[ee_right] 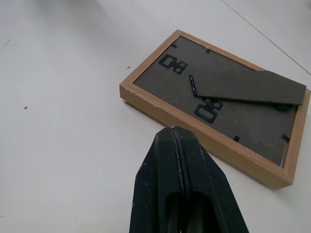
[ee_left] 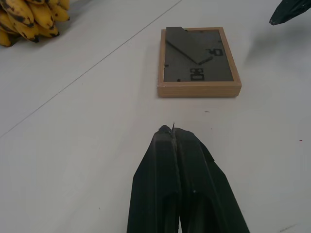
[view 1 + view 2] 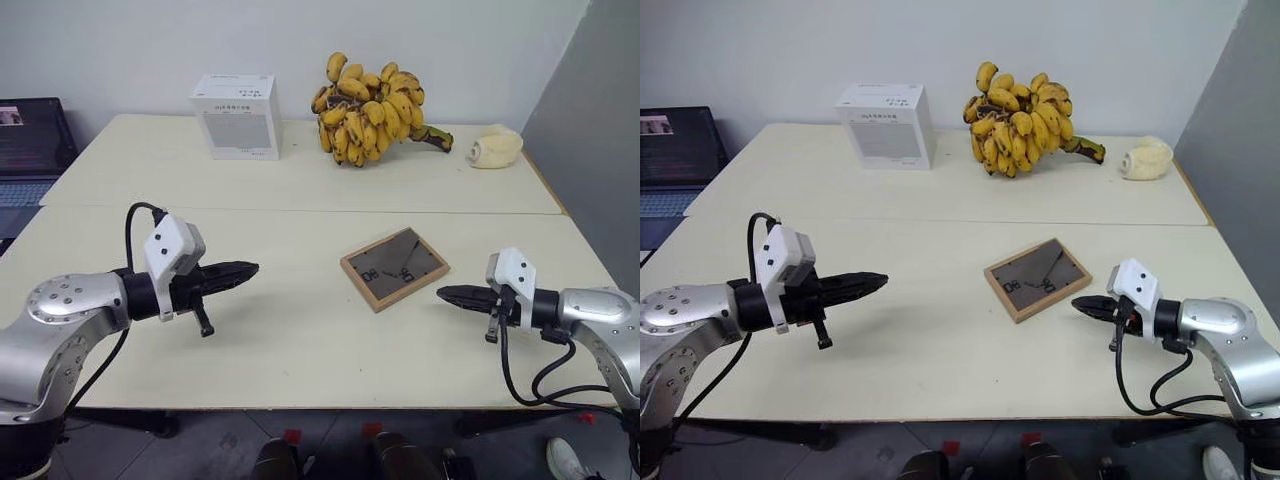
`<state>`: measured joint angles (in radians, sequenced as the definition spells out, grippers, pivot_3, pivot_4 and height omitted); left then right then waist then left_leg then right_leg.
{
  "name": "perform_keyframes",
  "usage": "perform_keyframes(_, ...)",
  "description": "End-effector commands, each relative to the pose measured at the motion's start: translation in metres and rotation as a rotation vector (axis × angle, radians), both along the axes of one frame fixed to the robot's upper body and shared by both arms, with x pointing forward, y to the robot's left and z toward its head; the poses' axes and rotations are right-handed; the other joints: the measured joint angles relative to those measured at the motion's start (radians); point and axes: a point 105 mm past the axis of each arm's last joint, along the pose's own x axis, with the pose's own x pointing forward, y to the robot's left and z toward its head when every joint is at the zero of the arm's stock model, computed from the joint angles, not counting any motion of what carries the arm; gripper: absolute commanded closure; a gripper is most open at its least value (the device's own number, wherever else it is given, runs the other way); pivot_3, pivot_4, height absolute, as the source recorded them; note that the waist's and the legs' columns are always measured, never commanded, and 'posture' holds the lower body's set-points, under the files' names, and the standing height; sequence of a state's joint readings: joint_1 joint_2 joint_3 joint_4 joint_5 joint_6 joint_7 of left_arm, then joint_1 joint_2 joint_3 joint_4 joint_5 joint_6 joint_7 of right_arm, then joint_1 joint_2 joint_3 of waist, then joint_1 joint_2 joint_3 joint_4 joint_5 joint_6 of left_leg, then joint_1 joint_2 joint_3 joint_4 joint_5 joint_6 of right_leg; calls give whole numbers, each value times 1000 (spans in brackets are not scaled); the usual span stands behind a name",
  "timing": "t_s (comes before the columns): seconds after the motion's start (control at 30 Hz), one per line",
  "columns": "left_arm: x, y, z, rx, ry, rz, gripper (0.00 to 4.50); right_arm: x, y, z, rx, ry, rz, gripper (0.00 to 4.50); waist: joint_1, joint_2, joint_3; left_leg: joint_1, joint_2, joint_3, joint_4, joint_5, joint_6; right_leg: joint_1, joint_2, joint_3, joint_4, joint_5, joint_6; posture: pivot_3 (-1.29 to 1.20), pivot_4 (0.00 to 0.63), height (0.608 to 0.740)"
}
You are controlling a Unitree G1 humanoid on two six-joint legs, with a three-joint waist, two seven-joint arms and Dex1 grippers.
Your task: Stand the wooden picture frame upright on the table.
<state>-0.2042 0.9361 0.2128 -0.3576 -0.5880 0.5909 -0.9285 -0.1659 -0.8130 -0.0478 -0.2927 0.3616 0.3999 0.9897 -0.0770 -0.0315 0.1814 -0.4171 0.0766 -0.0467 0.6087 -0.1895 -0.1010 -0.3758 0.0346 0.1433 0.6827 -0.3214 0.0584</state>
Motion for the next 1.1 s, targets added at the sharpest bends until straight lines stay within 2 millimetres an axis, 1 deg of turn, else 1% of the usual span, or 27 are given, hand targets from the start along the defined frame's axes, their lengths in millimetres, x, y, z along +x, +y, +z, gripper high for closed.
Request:
perform_keyframes(0.03, 11, 0, -1, 30, -20, -13, 4459, 0, 1, 10, -4, -80, -25, 4500, 0, 0, 0, 0, 0, 0, 0, 0, 0, 0, 0, 0, 0, 0, 0, 0, 150, 740)
perform_keyframes(0.13, 37, 1, -15, 34, 9, 26, 4459, 10, -1, 6, -6, -114, -125, 4500, 4, 0, 0, 0, 0, 0, 1, 0, 0, 0, 0, -1, 1, 0, 0, 0, 150, 740)
perform_keyframes(0.2, 59, 0, -27, 61, 23, 61, 4459, 16, -2, 2, -12, -129, -186, 4500, 6, 0, 0, 0, 0, -1, 1, 0, 0, 1, 0, 0, 1, 1, 1, 0, 150, 740)
perform_keyframes(0.23, 74, -3, -33, 69, 19, 73, 4459, 19, -2, 0, -16, -134, -222, 4500, 7, 0, 0, 0, -1, -1, 2, 0, 0, 1, 0, 0, 1, 1, 2, 0, 150, 740)
perform_keyframes(0.27, 91, -8, -37, 66, 14, 89, 4459, 22, -2, -4, -18, -136, -255, 4500, 12, 0, 0, 0, -1, 0, 2, 0, 0, 1, 0, 0, 1, 1, 2, 0, 150, 740)
perform_keyframes(0.33, 114, -21, -41, 62, 9, 100, 4459, 23, -1, -8, -20, -140, -293, 4500, 23, 0, 0, -1, -1, -1, 2, 0, 0, 0, 0, 0, 1, 1, 2, 0, 150, 740)
perform_keyframes(0.4, 134, -37, -43, 61, 4, 92, 4459, 21, 2, -10, -22, -143, -313, 4500, 35, 0, 0, -2, -2, -2, 3, 1, 1, 0, 0, -1, 2, 2, 2, 0, 150, 740)
perform_keyframes(0.47, 146, -56, -45, 65, 3, 63, 4459, 18, 4, -12, -24, -143, -326, 4500, 44, 0, 0, -4, -3, -2, 4, 1, 1, -1, 0, -1, 1, 2, 2, 0, 150, 740)
perform_keyframes(0.53, 153, -73, -45, 70, -8, 33, 4459, 15, 4, -13, -32, -143, -336, 4500, 45, 0, 0, -9, -4, -2, 4, 1, 1, -5, 0, 0, 1, 5, -2, 0, 150, 740)
perform_keyframes(0.6, 156, -89, -44, 76, -21, -1, 4459, 11, 2, -15, -48, -140, -348, 4500, 45, 0, 0, -12, -4, -2, 4, 1, 1, -8, 0, 0, 2, 5, -2, 0, 150, 740)
perform_keyframes(0.7, 155, -112, -45, 82, -14, -66, 4459, 6, -5, -16, -70, -142, -378, 4500, 46, 0, 0, -16, -5, -4, 4, 1, 1, -12, 0, -1, 3, 5, -2, 0, 150, 740)
perform_keyframes(0.77, 152, -124, -48, 97, -9, -112, 4459, 3, -12, -15, -84, -147, -408, 4500, 47, 0, 0, -16, -5, -5, 4, 1, 1, -12, 0, -1, 3, 5, -2, 0, 150, 740)
perform_keyframes(0.9, 147, -138, -55, 134, 3, -174, 4459, 0, -26, -17, -123, -154, -471, 4500, 43, 0, 0, -16, -8, -5, 5, 1, 2, -12, -2, 1, 6, 5, -2, 0, 150, 740)
perform_keyframes(0.97, 145, -145, -59, 157, 2, -194, 4459, 3, -32, -19, -142, -164, -501, 4500, 43, 0, 0, -15, -8, -6, 5, 1, 3, -12, -2, 0, 9, 5, -2, 0, 150, 740)
perform_keyframes(1.03, 144, -150, -61, 170, 3, -208, 4459, 9, -35, -19, -155, -182, -526, 4500, 43, 0, 0, -15, -9, -6, 6, 2, 3, -12, -2, 0, 12, 4, -1, 0, 150, 740)
perform_keyframes(1.1, 143, -155, -64, 176, 9, -217, 4459, 22, -39, -21, -167, -201, -579, 4500, 41, 0, 0, -14, -9, -6, 8, 3, 4, -12, -2, 0, 14, 2, 3, 0, 150, 740)
